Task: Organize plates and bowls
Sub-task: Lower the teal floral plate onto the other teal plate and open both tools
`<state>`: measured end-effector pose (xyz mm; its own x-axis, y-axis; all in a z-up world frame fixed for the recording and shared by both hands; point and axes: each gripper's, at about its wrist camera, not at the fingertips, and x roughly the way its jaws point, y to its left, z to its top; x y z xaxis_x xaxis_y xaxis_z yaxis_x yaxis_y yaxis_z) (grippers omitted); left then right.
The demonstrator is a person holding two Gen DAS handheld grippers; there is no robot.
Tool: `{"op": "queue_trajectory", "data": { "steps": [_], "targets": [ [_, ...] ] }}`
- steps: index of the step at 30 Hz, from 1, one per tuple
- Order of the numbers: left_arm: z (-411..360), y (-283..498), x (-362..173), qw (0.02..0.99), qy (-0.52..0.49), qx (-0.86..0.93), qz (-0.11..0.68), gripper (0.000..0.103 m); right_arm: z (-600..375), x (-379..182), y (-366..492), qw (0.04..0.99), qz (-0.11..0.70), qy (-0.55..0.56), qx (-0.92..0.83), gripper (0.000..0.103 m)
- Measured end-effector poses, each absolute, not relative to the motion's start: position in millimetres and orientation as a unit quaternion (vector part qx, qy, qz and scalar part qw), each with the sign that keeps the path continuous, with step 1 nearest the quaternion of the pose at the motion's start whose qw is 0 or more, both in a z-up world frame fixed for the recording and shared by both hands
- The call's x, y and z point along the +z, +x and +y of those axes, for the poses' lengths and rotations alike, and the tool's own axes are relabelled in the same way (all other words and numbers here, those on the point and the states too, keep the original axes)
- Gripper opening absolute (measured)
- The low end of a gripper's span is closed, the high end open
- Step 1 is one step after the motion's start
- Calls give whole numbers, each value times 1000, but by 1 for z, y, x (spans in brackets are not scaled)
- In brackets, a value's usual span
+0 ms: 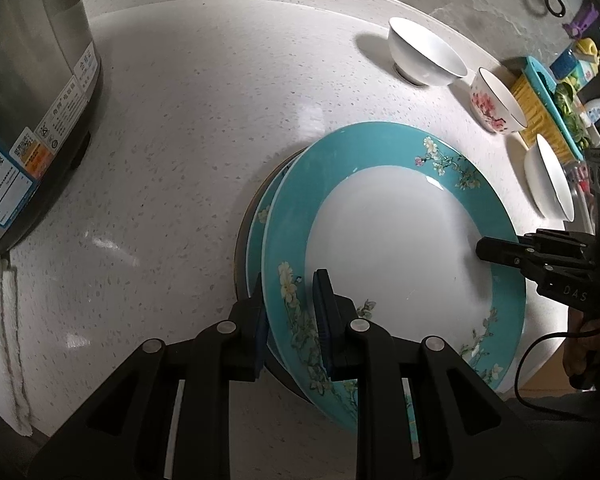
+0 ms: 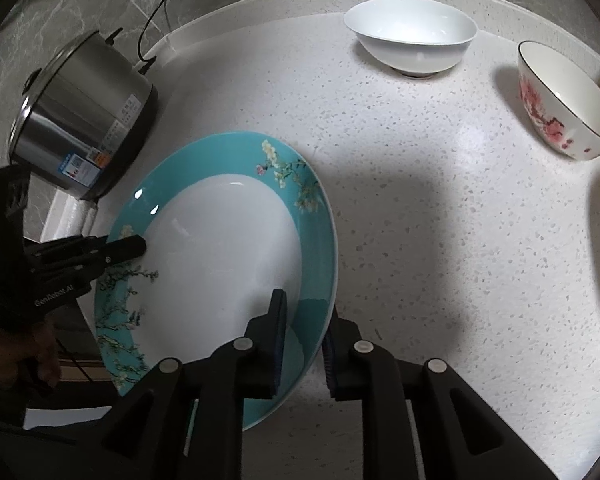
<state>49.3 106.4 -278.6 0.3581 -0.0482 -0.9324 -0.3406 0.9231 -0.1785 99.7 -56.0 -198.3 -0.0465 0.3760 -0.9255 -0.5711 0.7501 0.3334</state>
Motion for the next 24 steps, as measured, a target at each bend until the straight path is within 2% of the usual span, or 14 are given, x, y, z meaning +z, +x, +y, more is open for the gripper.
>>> {"op": "queue_trajectory", "data": {
  "steps": [18, 24],
  "targets": [
    [92, 54, -281, 814, -132, 98, 557, 21, -39, -201, 90, 710, 609, -129, 329, 24],
    [89, 53, -281, 816, -120, 100, 557, 25, -27, -200, 80, 723, 584, -177, 324, 28]
  ]
}}
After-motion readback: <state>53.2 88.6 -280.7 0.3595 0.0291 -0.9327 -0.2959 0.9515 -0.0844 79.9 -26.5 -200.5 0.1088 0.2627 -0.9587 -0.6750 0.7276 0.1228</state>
